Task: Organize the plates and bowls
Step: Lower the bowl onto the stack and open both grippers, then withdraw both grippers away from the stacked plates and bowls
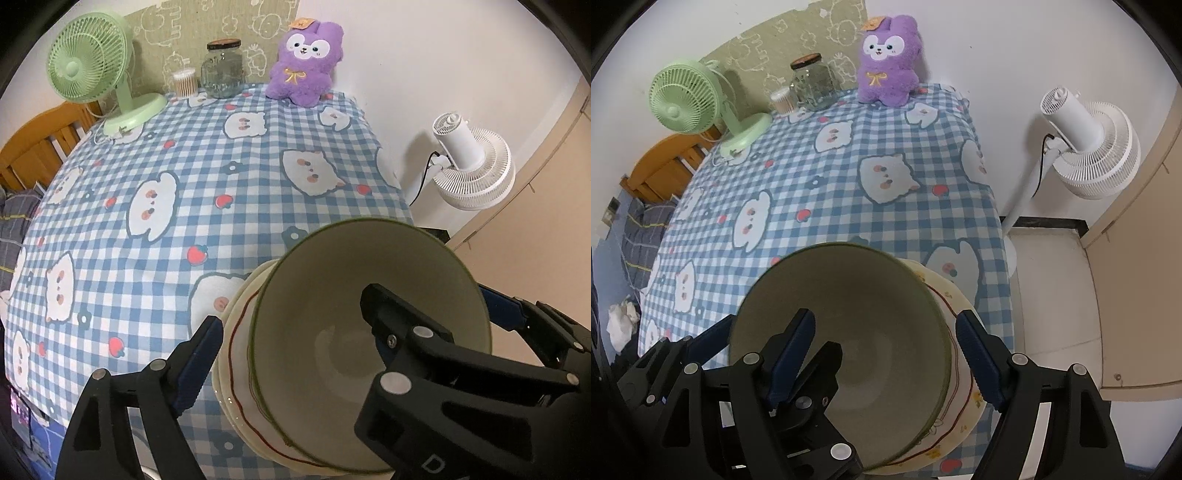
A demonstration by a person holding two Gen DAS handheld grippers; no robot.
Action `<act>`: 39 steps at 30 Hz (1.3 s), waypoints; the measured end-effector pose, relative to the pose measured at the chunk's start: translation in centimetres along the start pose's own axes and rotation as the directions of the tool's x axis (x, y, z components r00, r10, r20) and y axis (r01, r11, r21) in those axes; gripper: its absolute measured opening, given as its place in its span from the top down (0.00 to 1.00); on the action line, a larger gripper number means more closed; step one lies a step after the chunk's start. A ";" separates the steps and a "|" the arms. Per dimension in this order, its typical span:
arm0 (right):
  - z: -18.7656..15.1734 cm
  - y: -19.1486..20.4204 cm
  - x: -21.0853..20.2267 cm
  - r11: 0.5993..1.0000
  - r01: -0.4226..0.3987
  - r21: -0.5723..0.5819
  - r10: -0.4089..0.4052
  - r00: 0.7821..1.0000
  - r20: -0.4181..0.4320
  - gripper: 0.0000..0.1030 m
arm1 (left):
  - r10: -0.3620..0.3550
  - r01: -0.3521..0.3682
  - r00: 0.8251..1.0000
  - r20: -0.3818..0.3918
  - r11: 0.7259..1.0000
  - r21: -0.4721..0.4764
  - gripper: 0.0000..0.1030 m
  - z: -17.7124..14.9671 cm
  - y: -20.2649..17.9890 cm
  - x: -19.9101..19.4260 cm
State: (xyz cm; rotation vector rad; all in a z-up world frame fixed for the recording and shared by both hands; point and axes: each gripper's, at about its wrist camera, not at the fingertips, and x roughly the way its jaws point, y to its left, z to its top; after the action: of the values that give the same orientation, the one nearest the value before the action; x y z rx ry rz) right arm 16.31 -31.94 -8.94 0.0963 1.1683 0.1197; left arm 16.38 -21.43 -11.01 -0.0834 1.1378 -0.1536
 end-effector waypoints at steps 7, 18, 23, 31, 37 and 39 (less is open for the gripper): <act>0.6 1.2 -3.0 0.999 0.046 0.004 -0.046 0.995 0.091 0.17 | 0.005 -0.007 0.998 0.070 0.999 0.036 0.15 0.8 0.1 -2.6; 0.2 6.2 -7.4 0.997 0.078 0.023 -0.081 0.970 0.228 0.17 | 0.009 -0.022 0.978 0.207 0.998 0.059 0.15 1.4 3.9 -7.7; -1.0 9.7 -8.6 0.997 0.055 0.054 -0.067 0.964 0.259 0.16 | 0.013 -0.037 0.964 0.264 0.996 0.086 0.15 0.6 6.9 -10.1; -3.5 15.2 -9.9 0.990 0.097 0.100 -0.123 0.947 0.297 0.16 | 0.047 -0.082 0.947 0.316 0.992 0.100 0.15 -1.1 12.6 -12.7; -5.5 17.8 -10.6 0.981 0.116 0.156 -0.164 0.924 0.345 0.16 | 0.079 -0.119 0.931 0.357 0.988 0.093 0.15 -2.8 17.4 -14.4; -6.3 18.7 -10.5 0.979 0.132 0.156 -0.179 0.921 0.346 0.16 | 0.082 -0.123 0.930 0.359 0.988 0.094 0.15 -3.3 18.6 -14.6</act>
State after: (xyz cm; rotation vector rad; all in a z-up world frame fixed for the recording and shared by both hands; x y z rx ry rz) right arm 5.63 -14.87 0.70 0.1340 0.8124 -0.1131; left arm 8.87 -0.69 -1.99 0.0507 0.7682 -0.1051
